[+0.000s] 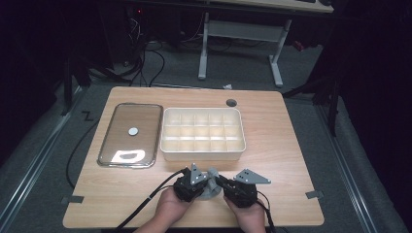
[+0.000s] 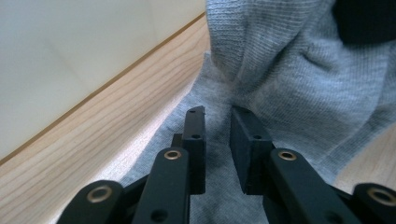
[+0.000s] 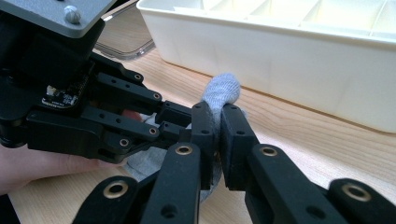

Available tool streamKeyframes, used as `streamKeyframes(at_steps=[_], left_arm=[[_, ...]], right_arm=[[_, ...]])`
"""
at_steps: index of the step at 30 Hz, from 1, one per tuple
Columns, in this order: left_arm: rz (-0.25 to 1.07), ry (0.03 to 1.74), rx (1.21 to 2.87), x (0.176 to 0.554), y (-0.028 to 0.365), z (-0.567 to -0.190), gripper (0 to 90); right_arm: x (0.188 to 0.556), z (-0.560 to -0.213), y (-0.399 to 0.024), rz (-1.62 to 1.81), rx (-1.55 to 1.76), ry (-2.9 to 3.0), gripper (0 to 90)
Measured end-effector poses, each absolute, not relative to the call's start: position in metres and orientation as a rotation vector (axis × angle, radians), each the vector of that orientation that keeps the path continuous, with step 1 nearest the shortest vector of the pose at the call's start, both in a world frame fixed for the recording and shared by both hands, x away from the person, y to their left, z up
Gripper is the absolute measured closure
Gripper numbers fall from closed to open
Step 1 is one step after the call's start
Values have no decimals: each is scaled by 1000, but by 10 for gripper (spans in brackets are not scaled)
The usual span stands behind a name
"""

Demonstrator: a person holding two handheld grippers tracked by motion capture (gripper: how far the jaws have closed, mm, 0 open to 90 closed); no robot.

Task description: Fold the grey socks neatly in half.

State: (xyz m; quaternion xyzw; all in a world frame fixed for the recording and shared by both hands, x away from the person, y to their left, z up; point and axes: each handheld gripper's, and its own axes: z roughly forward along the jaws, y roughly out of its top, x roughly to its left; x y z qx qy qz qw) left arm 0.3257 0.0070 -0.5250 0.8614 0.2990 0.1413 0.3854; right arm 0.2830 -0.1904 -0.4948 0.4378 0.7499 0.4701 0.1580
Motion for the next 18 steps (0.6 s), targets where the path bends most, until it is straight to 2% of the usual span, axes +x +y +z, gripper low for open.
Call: streamKeyframes(at_steps=[6,12,15,18], left_arm=[[343,787,2095,323,28,-508,666],[392,824,2083,316,62,-503,580],[404,862,2061,311,84,-505,582],[443,888,2045,308,102,-506,697]], right_arm=[[283,-496,-193,1335,1247,2149,857],[283,-497,-195,1332,1247,2150,856],[283,-497,-195,1330,1250,2152,856],[283,-497,-195,1327,1248,2153,856]])
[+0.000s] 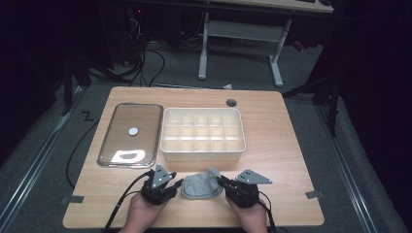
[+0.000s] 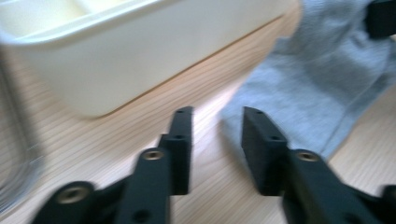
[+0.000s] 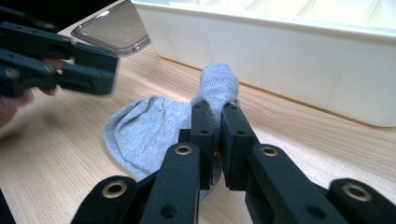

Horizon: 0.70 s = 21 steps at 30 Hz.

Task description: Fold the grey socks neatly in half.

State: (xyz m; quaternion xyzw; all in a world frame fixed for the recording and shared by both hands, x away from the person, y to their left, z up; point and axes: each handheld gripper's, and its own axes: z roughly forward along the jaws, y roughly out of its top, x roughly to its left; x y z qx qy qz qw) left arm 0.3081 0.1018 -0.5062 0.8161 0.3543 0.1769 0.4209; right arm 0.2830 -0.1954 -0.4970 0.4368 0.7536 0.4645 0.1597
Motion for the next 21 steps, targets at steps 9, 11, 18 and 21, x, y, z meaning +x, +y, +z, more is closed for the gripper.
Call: streamKeyframes(at_steps=[9,11,18,21], left_arm=[[475,890,2141,308,101,-526,776],[454,849,2162,306,93,-527,779],[417,811,2165,304,84,-530,801],[398,796,2146,305,84,-531,802]], right_arm=[[284,-497,-193,1283,1227,2158,856],[285,-497,-192,1274,1234,2162,856],[286,-493,-184,1193,1205,2179,855],[286,-492,-179,1143,1186,2195,855]])
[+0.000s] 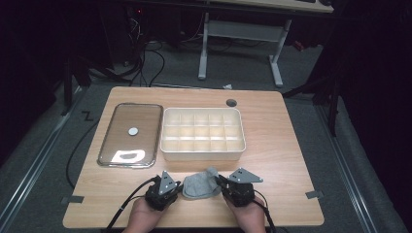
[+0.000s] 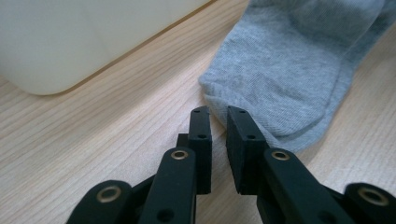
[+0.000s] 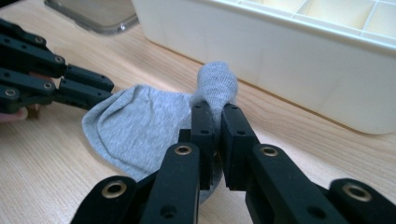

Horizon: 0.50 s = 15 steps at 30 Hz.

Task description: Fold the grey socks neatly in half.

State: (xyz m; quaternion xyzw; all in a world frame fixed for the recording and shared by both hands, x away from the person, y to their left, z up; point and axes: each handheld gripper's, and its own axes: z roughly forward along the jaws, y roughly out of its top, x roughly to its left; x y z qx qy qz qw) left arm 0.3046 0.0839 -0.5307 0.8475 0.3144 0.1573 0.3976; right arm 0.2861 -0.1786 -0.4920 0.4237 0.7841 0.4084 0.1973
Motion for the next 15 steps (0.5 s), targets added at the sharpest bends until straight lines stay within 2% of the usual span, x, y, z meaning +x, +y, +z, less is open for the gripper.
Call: streamKeyframes(at_steps=[15], left_arm=[[357,798,2109,308,86,-533,809]], right_arm=[[290,-488,-125,952,1067,2314,853]])
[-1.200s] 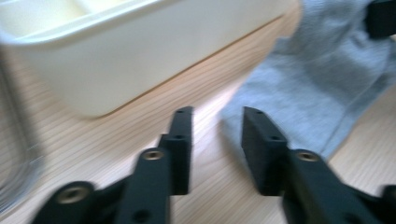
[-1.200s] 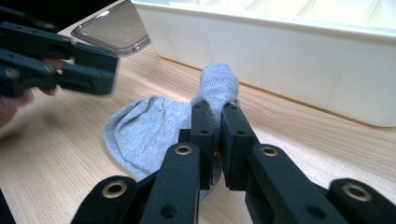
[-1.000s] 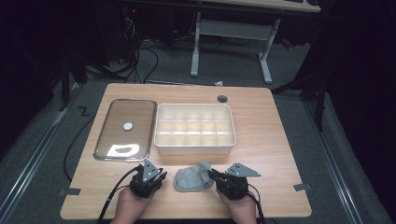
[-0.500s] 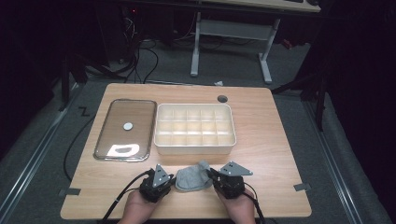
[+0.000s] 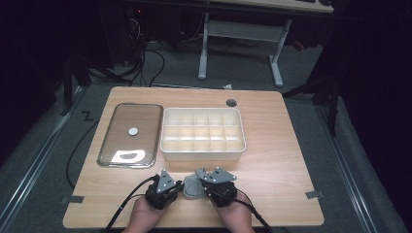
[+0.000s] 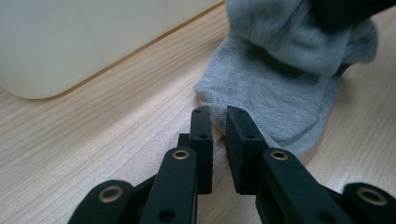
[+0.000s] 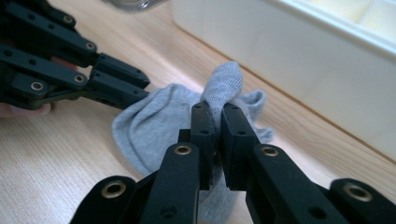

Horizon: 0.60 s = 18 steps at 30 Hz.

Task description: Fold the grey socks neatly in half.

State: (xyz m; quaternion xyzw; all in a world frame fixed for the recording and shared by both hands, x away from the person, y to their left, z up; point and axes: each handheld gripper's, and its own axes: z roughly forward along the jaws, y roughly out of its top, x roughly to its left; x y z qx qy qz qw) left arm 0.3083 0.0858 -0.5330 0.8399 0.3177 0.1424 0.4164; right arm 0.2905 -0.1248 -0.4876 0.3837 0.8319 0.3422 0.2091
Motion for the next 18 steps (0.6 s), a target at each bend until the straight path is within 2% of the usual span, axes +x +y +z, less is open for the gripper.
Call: streamKeyframes(at_steps=[18], left_arm=[[331,809,2110,310,87,-533,803]], right_arm=[[295,-508,-84,818,918,2461,831]])
